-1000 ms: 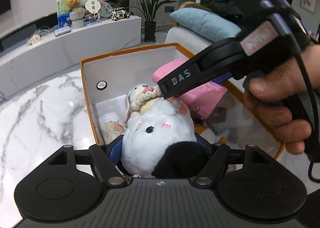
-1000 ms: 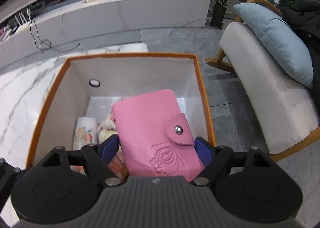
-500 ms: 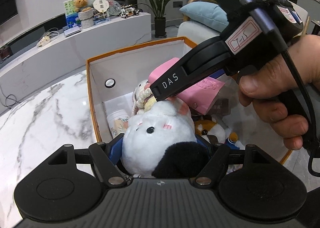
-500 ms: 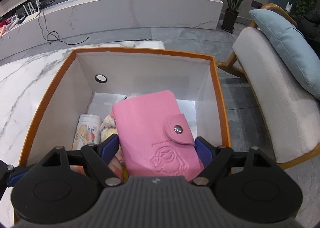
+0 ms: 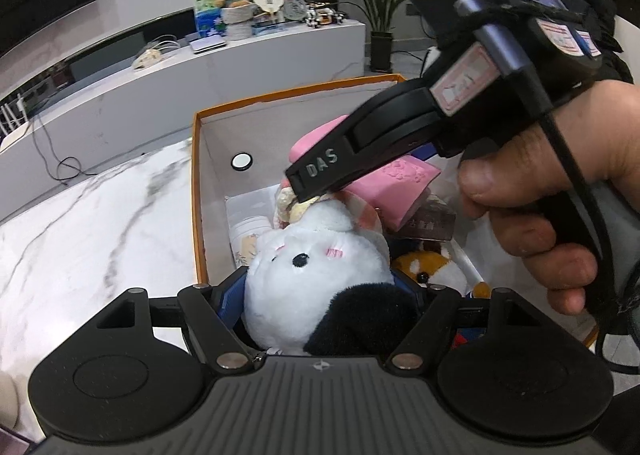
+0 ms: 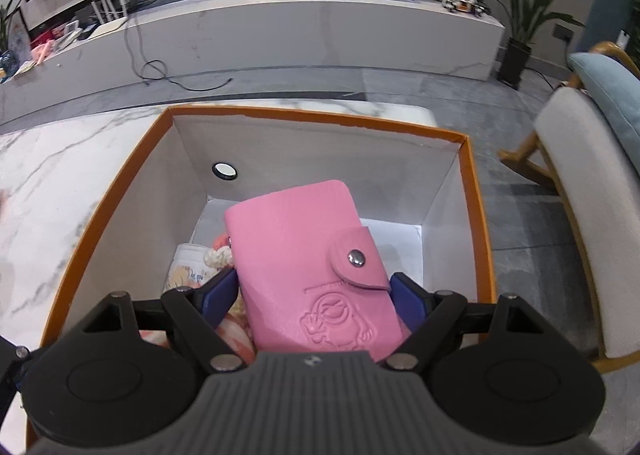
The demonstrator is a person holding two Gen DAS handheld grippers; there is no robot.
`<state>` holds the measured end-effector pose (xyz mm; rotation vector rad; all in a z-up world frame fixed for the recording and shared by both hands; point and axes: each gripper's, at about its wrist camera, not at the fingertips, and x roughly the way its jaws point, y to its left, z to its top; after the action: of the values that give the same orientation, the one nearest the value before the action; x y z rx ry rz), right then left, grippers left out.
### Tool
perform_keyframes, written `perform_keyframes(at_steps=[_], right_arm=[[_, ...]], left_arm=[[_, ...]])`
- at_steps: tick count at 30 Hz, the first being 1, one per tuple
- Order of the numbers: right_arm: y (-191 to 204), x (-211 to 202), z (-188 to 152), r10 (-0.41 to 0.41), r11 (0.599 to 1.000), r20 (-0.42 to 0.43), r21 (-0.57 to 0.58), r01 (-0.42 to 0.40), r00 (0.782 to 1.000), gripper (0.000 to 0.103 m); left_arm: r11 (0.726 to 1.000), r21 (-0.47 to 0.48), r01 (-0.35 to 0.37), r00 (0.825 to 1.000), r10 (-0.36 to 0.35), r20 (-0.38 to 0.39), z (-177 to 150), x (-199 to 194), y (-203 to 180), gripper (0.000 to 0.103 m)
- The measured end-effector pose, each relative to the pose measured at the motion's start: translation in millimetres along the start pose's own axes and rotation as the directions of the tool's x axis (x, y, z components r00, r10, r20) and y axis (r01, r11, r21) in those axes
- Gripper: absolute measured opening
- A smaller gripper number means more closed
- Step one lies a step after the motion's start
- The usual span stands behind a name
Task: Organize objects
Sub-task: 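Release the wallet into the box with the right tool while the left tool holds the plush, then open the left tool to drop the panda plush into the box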
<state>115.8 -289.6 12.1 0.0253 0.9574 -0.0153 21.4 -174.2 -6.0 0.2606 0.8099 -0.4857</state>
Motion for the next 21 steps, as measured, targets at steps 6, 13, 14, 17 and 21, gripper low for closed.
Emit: perform_keyframes(at_steps=[6, 13, 14, 17, 21], right_arm=[[29, 2, 2, -0.017, 0.999, 0.004, -0.043, 0.017, 1.000, 0.087], [32, -4, -1, -0.022, 0.999, -0.001, -0.025, 0.022, 1.000, 0.092], [30, -7, -1, -0.019, 1.000, 0.007, -0.022, 0.019, 1.000, 0.093], [28, -22, -3, -0.012, 1.000, 0.033, -0.021, 0.012, 0.999, 0.094], [22, -40, -7, -0.009, 1.000, 0.059, -0.018, 0.010, 0.998, 0.096]], left_arm=[[0.999, -0.013, 0.037, 0.998, -0.036, 0.048, -8, -8, 18, 0.087], [0.997, -0.018, 0.068, 0.992, -0.066, 0.105, -13, -22, 27, 0.091], [0.997, -0.027, 0.074, 0.991, -0.070, 0.113, -14, -25, 29, 0.091], [0.996, -0.045, 0.082, 0.988, -0.075, 0.138, -16, -33, 33, 0.091], [0.995, -0.064, 0.071, 0.985, -0.060, 0.165, -14, -39, 39, 0.092]])
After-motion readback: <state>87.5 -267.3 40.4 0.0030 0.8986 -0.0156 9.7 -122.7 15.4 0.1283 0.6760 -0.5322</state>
